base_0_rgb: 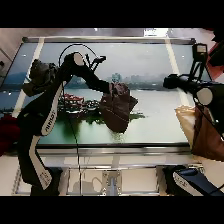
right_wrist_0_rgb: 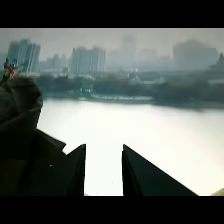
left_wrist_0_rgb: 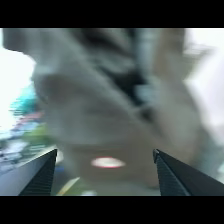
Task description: Fold the shirts.
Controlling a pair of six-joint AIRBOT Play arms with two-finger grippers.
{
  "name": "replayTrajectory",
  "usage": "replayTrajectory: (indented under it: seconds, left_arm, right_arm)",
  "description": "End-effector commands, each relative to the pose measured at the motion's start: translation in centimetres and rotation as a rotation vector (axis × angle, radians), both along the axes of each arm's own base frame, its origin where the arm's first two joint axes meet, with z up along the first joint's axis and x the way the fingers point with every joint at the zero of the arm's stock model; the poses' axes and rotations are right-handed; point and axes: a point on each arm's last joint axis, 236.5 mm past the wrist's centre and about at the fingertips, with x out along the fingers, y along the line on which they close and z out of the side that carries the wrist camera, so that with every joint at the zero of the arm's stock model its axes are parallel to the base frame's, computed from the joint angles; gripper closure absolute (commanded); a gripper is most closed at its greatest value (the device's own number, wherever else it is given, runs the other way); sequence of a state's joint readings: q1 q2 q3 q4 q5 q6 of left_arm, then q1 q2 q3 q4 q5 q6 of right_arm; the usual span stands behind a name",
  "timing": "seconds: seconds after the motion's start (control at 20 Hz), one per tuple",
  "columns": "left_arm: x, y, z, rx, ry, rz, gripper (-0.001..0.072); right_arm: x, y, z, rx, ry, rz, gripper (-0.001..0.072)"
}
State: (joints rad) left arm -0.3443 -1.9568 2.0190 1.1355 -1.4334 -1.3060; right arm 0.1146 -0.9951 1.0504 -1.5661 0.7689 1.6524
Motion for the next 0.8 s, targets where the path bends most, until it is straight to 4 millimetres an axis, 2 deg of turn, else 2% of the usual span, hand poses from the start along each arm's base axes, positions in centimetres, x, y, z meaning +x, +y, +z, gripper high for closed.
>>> replayTrajectory:
  seconds: [0.0, 0.05, 0.1, 0.15, 0.25, 0.3, 0.4, 0.5, 0.6, 0.75]
  left_arm:
    - [3.1, 3.5, -0.7, 0.148, -0.107, 0.09, -0.0004]
    - [3.1, 3.5, -0.7, 0.147, -0.107, 0.091, -0.0003]
    - [3.2, 3.6, -0.7, 0.152, -0.108, 0.09, -0.0003]
    - [3.3, 3.8, -0.8, 0.157, -0.115, 0.092, -0.0004]
    - [3.8, 3.5, -0.5, 0.142, -0.134, 0.1, -0.0003]
    - [4.0, 3.2, -0.4, 0.129, -0.14, 0.103, -0.0003]
    - [4.2, 3.0, -0.3, 0.117, -0.147, 0.106, -0.0003]
    - [4.4, 2.7, -0.1, 0.104, -0.157, 0.111, -0.0002]
    - [4.7, 2.4, 0.1, 0.088, -0.166, 0.117, -0.0002]
    - [4.6, 2.1, 0.2, 0.073, -0.163, 0.117, -0.0002]
  right_arm:
    - [-0.2, 2.9, -8.2, 0.154, 0.203, -0.004, 0.0438]
    - [0.4, 3.9, -11.1, 0.2, 0.242, -0.005, 0.0411]
    - [1.0, 4.9, -13.7, 0.245, 0.287, -0.005, 0.0311]
    - [1.5, 5.9, -16.0, 0.293, 0.327, -0.005, 0.0279]
    - [1.5, 7.9, -20.2, 0.372, 0.41, 0.013, 0.0278]
    - [1.6, 8.9, -21.6, 0.411, 0.444, 0.025, 0.0278]
    - [2.5, 10.3, -22.4, 0.463, 0.449, 0.054, 0.0278]
    - [3.7, 11.2, -21.9, 0.499, 0.438, 0.07, 0.0279]
    - [4.3, 11.5, -21.7, 0.503, 0.438, 0.082, 0.0279]
    - [4.2, 11.6, -21.9, 0.5, 0.455, 0.089, 0.028]
